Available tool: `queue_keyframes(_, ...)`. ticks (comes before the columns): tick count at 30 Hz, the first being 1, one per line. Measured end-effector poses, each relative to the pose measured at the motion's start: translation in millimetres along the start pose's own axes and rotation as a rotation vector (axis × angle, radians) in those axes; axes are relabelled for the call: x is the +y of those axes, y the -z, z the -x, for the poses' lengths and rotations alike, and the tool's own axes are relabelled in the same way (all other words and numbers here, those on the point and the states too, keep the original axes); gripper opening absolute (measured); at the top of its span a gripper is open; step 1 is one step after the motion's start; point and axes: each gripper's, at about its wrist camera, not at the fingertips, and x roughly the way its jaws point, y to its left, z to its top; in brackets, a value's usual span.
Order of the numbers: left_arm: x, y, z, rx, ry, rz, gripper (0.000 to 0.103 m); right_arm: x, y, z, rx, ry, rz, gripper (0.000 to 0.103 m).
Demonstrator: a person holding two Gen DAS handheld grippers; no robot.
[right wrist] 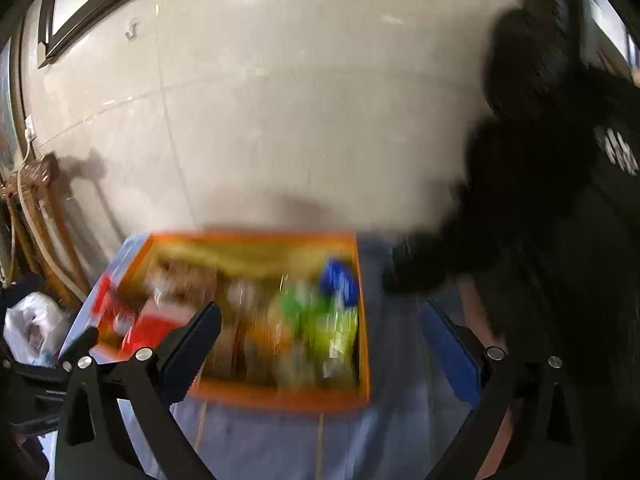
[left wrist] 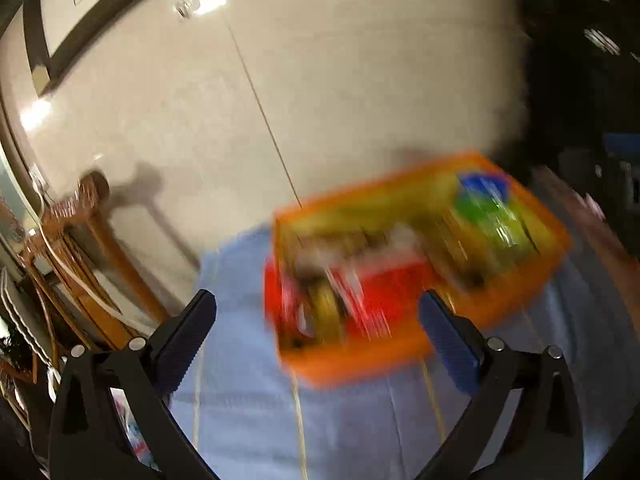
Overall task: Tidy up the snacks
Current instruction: 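Grasp the orange-labelled pastry with the left tool while the right tool grasps the clear cake bag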
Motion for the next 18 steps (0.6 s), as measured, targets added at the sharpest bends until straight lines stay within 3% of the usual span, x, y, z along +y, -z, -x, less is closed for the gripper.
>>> queue_keyframes(5, -31.5, 108.7, 49.4, 0.094, 0.152, -0.062, 0.099, 17.8, 116.3, -21.6, 0.352, -0.113, -0.088, 0.1)
queue_keyframes(6, -38.0, 133.7, 60.3, 0.131, 0.213, -0.085, 0.099, 25.2, 138.3, -26.0, 0.411, -0.133, -0.102, 0.1)
queue_keyframes(8, -42.3, 165.4, 69.9, 0.205, 0.225, -0.128, 0.099, 45.9, 175.8, -30.5, 0.506, -0.18, -0.108, 0.1)
queue_keyframes(12, -23.0, 220.4, 79.0, 0.35, 0.16, -0.123, 0.099, 81.6, 206.6, -34.0, 0.534, -0.172, -0.047, 0.1)
queue_keyframes(15, 6.0, 244.4, 75.8, 0.427, 0.089, -0.001, 0.099, 98.8, 218.7, -46.7, 0.547, -0.161, -0.054, 0.1)
queue_keyframes(16, 15.4, 250.3, 72.9, 0.445, 0.081, 0.061, 0.099, 104.9, 216.1, -46.0, 0.507, -0.124, -0.024, 0.1)
queue_keyframes(17, 21.9, 253.8, 72.0, 0.453, 0.087, 0.109, 0.099, 108.0, 215.5, -45.3, 0.481, -0.107, -0.011, 0.091)
queue_keyframes(18, 26.7, 256.4, 71.4, 0.458, 0.095, 0.15, 0.099, 108.3, 214.6, -42.1, 0.462, -0.098, -0.008, 0.075)
